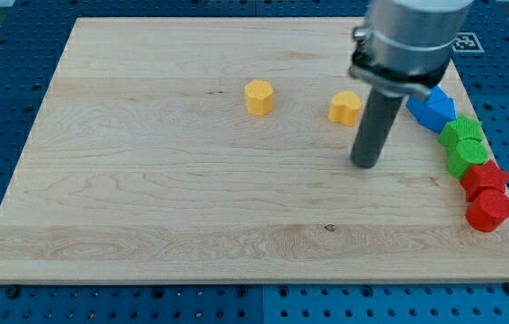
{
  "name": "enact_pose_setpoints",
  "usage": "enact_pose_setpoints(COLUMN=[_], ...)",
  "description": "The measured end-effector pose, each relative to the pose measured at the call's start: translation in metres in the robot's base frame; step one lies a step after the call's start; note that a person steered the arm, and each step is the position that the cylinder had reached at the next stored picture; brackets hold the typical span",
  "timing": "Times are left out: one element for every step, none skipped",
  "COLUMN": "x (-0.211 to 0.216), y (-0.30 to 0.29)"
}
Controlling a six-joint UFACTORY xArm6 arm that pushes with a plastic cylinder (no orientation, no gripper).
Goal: Push the yellow heart top of the yellow hexagon
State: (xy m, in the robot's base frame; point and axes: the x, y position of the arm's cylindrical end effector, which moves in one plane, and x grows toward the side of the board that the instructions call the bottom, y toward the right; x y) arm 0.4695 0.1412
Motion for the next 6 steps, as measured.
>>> enact_pose_setpoints(x=[-0.054, -0.089, -0.098, -0.096, -0.096, -0.109], y=[0.003, -0.018, -0.029, -0.027, -0.050, -0.089])
